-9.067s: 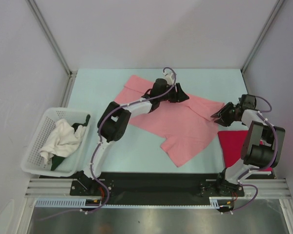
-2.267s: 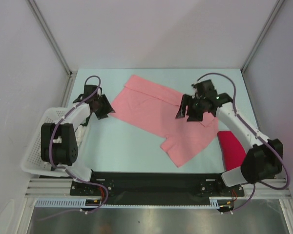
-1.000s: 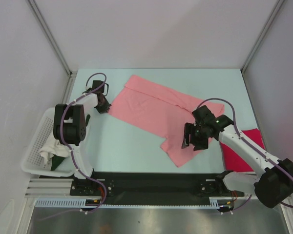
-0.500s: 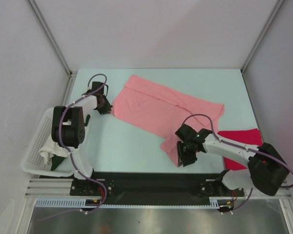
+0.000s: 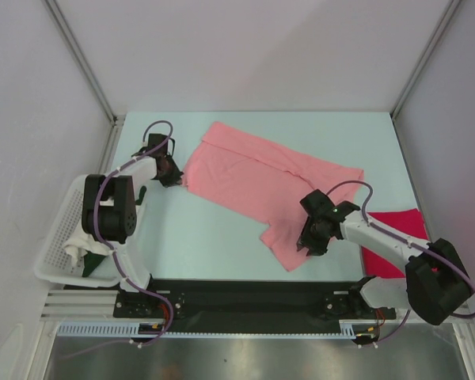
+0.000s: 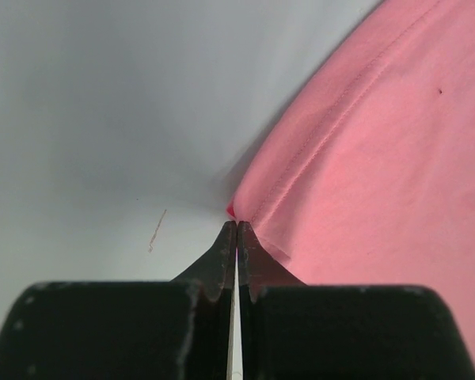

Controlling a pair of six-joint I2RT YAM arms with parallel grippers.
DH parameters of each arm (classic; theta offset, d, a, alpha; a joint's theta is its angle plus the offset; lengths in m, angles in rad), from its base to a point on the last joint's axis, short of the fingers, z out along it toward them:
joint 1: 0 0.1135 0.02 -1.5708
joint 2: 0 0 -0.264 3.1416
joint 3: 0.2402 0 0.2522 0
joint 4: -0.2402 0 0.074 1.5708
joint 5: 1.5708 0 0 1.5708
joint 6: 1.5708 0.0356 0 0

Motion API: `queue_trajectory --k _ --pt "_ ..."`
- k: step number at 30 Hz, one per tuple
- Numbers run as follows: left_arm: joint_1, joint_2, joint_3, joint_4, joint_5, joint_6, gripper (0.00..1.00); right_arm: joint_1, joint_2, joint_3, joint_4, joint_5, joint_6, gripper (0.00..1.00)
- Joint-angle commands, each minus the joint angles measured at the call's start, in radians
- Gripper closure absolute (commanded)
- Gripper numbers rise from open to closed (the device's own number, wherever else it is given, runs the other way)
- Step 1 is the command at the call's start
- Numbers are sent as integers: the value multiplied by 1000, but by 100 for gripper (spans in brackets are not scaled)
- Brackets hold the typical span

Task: Fold and stack the t-shirts
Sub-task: Fold the tshirt

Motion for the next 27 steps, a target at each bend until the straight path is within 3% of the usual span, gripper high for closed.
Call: queue_trajectory --k 1,8,24,27 --pt "-6 -62 -7 16 0 15 100 17 51 18 -80 36 147 60" --pt "-6 -59 4 21 3 2 100 89 57 34 -181 137 411 58" --pt "-6 -64 -21 45 11 -11 100 106 200 60 -109 169 525 59" --pt "-6 -64 -16 45 12 -8 100 107 196 20 -111 148 563 67"
